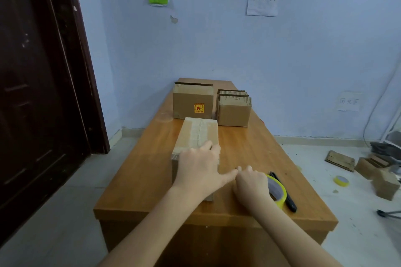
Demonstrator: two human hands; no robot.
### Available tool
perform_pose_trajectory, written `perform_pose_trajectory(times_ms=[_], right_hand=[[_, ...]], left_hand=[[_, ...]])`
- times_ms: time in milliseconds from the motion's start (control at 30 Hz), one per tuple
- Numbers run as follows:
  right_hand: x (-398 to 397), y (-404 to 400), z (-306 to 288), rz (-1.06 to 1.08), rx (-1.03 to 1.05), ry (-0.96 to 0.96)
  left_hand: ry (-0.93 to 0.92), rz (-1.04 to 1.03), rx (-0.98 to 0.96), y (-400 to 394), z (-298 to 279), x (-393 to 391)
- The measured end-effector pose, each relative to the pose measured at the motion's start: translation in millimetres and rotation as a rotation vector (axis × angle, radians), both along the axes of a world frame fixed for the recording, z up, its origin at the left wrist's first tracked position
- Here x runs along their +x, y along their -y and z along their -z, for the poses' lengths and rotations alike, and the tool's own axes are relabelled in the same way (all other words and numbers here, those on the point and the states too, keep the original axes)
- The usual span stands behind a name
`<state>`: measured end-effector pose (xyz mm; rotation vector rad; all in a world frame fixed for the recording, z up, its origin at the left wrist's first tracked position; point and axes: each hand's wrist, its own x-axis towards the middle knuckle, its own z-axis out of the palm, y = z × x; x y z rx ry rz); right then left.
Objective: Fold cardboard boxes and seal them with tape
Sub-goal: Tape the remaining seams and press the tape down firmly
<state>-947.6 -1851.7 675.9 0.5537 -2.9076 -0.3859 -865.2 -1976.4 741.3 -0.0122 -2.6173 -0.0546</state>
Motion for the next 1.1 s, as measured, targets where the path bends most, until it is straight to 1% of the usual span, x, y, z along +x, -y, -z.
perform_pose_trajectory(times_ms=[133,233,333,400,433,467,533,567,600,633,667,733,767,833,900,967,1100], right_hand=[[-0.9,-3.7,-0.3,0.067,0.015,0.097],[-2.9,-9.4,-3.8,0.098,0.033,0.101],[1.8,-13.2,-14.3,0.113,0.046,0.096],[8.1,-12.4,-26.3,0.104,0.018,0.051],[10.7,-11.8,-32.6,0.086,-0.03,0.014],[13.8,-11.2,-39.4,0.051,-0.101,-0.026],[18.4,-11.7,-52.6,-0.1,-0.291,-0.089],[19.8,-12.8,-58.2,-0.211,-0.384,-0.094],[20.8,-14.1,-62.5,-0.322,-0.468,-0.071],[21.2,-15.3,-65.8,-0.423,-0.543,-0.031],[20.9,-15.6,-67.9,-0.506,-0.611,0.022],[18.7,-13.8,-69.6,-0.634,-0.734,0.14],[16.6,-12.3,-68.7,-0.687,-0.78,0.204],[12.2,-10.0,-65.6,-0.76,-0.81,0.315],[8.3,-8.9,-62.5,-0.783,-0.8,0.372],[4.8,-9.0,-60.4,-0.789,-0.824,0.394],[-3.5,-9.8,-58.4,-0.8,-0.823,0.392]], left_hand=[[-0.065,-0.021,0.024,-3.1,0.8,0.4],[-0.085,-0.012,0.087,-0.6,3.7,0.3],[-0.035,0.018,0.13,4.5,2.7,1.0],[0.049,0.07,0.161,9.7,-1.9,3.0],[0.114,0.104,0.203,14.2,-4.6,4.1],[0.177,0.148,0.291,19.4,-8.6,5.6],[0.254,0.252,0.589,33.8,-17.8,9.7],[0.246,0.299,0.723,42.7,-21.9,12.4],[0.212,0.338,0.813,51.8,-25.8,15.7],[0.166,0.37,0.867,61.7,-28.6,19.3],[0.127,0.387,0.882,72.3,-30.6,22.4],[0.12,0.37,0.775,94.4,-31.4,27.3],[0.167,0.355,0.707,105.3,-28.6,27.7],[0.288,0.348,0.611,121.3,-20.5,25.9],[0.353,0.377,0.512,127.2,-9.4,21.3],[0.337,0.414,0.444,128.7,1.5,14.7],[0.245,0.432,0.426,130.9,9.5,5.4]])
